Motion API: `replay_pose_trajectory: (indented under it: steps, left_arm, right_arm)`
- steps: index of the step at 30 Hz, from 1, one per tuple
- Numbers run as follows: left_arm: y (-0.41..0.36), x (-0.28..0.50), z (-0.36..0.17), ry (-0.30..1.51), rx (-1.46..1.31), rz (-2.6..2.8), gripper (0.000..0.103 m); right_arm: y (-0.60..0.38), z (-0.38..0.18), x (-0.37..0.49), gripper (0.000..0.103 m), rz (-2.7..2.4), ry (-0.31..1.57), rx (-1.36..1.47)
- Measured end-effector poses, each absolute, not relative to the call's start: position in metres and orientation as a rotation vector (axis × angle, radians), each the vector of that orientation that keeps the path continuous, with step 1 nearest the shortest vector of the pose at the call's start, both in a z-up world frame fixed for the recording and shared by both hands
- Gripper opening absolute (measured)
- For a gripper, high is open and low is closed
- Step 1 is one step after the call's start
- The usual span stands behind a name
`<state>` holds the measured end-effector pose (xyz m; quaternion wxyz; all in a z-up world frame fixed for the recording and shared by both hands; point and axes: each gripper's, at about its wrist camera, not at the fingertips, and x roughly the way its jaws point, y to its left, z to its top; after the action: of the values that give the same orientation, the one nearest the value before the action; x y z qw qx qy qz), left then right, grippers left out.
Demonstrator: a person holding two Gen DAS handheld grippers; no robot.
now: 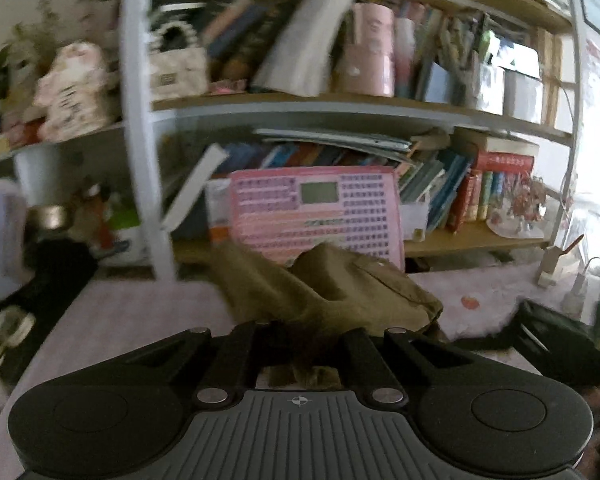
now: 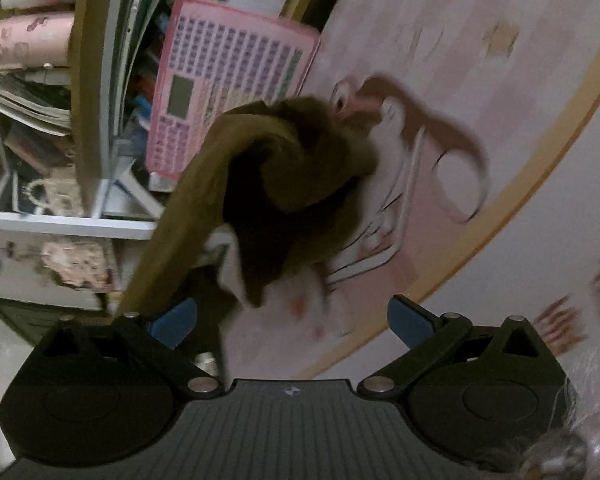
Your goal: Fold clothes
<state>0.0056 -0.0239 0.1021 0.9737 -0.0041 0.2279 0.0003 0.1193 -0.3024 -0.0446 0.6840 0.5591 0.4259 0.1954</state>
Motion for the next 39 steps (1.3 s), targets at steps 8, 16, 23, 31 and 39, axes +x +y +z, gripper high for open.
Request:
replay_pose_trajectory:
  steps: [8, 16, 23, 31, 39]
  left_arm:
    - [-0.004, -0.058, 0.1, 0.46, -0.089, 0.026, 0.002]
    - [0.034, -0.098, 0.117, 0.359, -0.226, 0.048, 0.002]
    - [0.06, -0.093, 0.101, 0.41, -0.259, 0.132, 0.002]
    - [0.022, -0.056, 0.085, 0.482, -0.22, -0.217, 0.011]
    - [0.029, -0.048, 0.057, 0.543, -0.3, -0.281, 0.041]
  right_arm:
    - [-0.274, -0.07, 0.133, 0.1, 0.468, 1.004, 1.456]
    - [-0.262, -0.089, 0.142, 0.047, 0.393, 1.017, 1.604]
    - [-0.291, -0.08, 0.142, 0.006, 0.373, 0.848, 1.638]
    - [-0.367, 0.048, 0.162, 0.006, 0.41, 0.432, 1.304]
    - [-0.331, 0.231, 0.172, 0.006, 0.702, 0.131, 0.669]
